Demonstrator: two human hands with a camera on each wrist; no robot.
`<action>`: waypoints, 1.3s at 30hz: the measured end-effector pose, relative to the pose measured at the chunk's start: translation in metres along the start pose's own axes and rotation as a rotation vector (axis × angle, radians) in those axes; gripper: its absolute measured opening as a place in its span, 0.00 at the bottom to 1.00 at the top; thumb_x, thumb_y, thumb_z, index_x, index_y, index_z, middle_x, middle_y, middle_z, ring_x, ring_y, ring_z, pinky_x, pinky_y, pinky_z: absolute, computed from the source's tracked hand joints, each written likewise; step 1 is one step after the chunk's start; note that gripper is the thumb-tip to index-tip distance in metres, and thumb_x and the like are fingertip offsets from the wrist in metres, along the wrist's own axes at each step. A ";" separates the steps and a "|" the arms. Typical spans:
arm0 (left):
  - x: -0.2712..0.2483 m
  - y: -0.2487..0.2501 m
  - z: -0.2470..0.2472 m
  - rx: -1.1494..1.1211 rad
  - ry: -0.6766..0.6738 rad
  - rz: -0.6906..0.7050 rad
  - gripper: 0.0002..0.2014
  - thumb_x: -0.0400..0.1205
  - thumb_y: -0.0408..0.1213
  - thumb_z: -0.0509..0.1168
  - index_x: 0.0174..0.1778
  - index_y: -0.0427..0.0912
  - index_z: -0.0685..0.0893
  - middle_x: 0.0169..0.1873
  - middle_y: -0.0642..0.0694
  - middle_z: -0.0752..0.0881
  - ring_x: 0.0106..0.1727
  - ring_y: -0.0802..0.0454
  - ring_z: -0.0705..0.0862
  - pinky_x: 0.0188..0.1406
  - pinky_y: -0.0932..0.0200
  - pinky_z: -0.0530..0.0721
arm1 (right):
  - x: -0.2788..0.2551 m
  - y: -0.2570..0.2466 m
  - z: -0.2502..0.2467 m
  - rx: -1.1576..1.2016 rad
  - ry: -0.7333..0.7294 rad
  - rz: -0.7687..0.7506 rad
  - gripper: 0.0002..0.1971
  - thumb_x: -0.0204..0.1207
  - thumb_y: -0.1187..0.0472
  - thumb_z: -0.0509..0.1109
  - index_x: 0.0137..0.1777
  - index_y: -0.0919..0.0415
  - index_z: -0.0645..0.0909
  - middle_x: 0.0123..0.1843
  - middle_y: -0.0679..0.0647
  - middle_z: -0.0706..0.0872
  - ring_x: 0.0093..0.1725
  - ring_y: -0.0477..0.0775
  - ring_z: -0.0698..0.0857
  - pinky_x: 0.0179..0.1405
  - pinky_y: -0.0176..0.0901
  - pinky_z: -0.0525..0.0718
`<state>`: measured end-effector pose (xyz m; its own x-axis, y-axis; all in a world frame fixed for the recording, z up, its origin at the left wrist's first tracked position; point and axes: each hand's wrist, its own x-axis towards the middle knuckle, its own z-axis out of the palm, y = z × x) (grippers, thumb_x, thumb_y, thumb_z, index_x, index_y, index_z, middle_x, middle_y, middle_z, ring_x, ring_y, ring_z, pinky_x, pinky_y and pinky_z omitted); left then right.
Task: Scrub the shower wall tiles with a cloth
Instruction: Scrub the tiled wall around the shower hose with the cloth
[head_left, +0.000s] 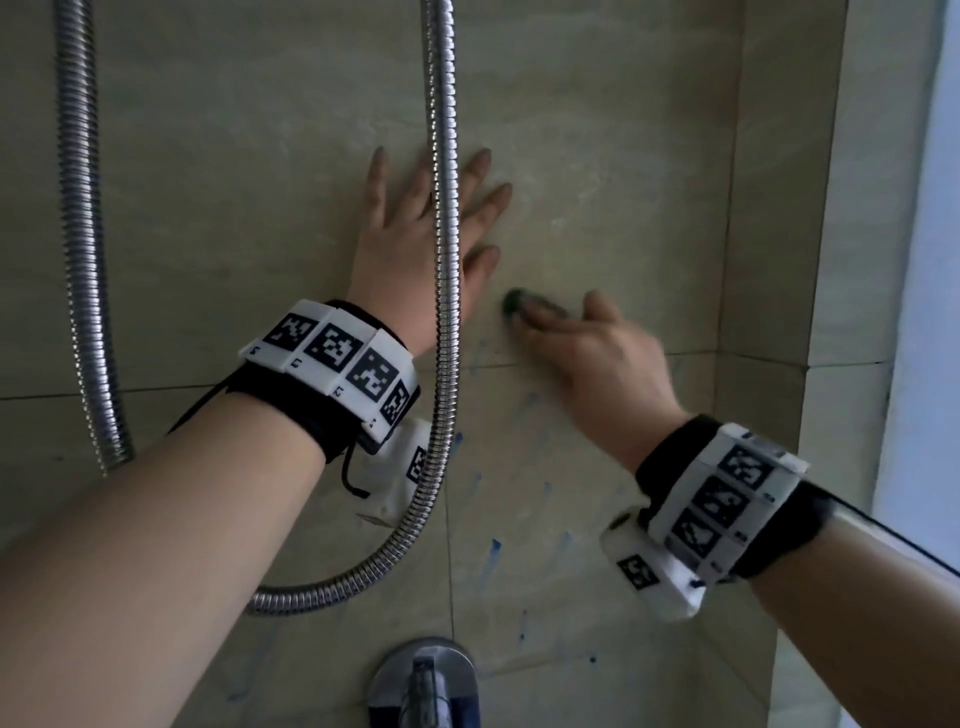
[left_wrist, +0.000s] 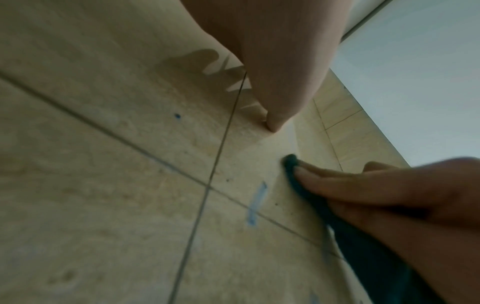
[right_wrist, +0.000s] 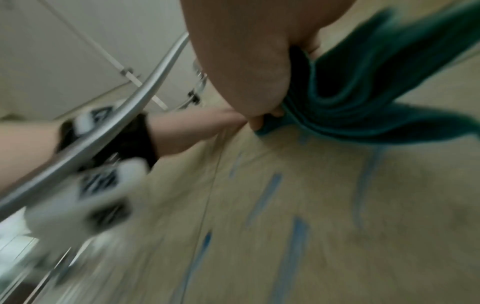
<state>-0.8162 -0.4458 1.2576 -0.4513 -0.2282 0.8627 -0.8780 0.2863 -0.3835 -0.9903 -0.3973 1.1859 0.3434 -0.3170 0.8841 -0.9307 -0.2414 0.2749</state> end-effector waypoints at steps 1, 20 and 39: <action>-0.001 -0.001 0.001 0.004 0.013 0.010 0.26 0.87 0.52 0.54 0.82 0.55 0.62 0.84 0.52 0.55 0.84 0.43 0.51 0.78 0.34 0.36 | 0.006 0.008 -0.010 0.016 -0.014 0.122 0.26 0.74 0.69 0.61 0.70 0.51 0.81 0.50 0.53 0.87 0.43 0.62 0.78 0.27 0.37 0.66; -0.018 -0.015 -0.017 0.009 -0.069 -0.125 0.26 0.88 0.49 0.49 0.84 0.54 0.58 0.85 0.52 0.50 0.85 0.42 0.46 0.77 0.33 0.33 | 0.025 -0.007 -0.001 -0.003 -0.179 0.138 0.26 0.79 0.67 0.58 0.76 0.47 0.73 0.58 0.58 0.86 0.49 0.61 0.75 0.29 0.42 0.68; -0.026 0.009 -0.001 -0.057 0.008 -0.156 0.33 0.84 0.55 0.58 0.84 0.47 0.58 0.85 0.49 0.54 0.85 0.42 0.49 0.78 0.40 0.34 | -0.009 0.027 0.007 0.164 -0.015 0.227 0.26 0.74 0.60 0.54 0.71 0.59 0.80 0.42 0.70 0.82 0.34 0.67 0.78 0.32 0.49 0.78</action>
<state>-0.8125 -0.4360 1.2324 -0.3085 -0.2664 0.9132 -0.9268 0.3002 -0.2255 -1.0180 -0.4076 1.1829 0.1311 -0.3929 0.9102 -0.9516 -0.3072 0.0044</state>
